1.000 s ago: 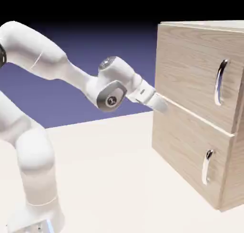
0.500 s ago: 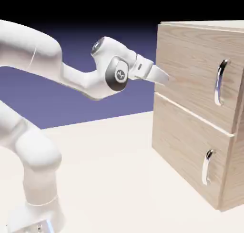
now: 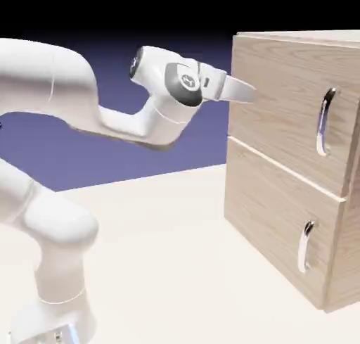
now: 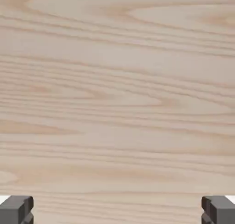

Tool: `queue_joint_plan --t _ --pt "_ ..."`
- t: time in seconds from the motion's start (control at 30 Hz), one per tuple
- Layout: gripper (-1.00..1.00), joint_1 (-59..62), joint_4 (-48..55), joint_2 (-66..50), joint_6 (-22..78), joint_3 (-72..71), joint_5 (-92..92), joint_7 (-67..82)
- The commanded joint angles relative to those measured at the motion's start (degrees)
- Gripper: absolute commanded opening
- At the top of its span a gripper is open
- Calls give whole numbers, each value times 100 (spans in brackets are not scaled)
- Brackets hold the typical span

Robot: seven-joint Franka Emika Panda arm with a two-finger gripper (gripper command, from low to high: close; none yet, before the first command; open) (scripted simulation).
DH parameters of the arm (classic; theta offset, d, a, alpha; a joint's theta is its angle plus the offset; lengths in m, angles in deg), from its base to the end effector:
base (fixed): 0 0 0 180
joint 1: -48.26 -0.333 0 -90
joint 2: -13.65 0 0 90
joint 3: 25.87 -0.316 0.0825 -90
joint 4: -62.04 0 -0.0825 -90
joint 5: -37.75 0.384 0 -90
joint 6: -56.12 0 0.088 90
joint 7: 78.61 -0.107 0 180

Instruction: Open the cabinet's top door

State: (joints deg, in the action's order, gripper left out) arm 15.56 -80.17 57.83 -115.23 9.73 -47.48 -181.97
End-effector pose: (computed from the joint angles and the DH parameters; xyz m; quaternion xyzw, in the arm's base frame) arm 0.3807 -0.0059 0.6031 -0.7606 0.2568 -0.5527 0.2237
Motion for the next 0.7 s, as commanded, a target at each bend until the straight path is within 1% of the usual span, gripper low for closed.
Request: queue_joint_plan --t 0.0,0.67 --pt "0 -94 55 34 8 104 -250 -178" --pt "0 -1966 1154 708 163 2185 -5233 -3739"
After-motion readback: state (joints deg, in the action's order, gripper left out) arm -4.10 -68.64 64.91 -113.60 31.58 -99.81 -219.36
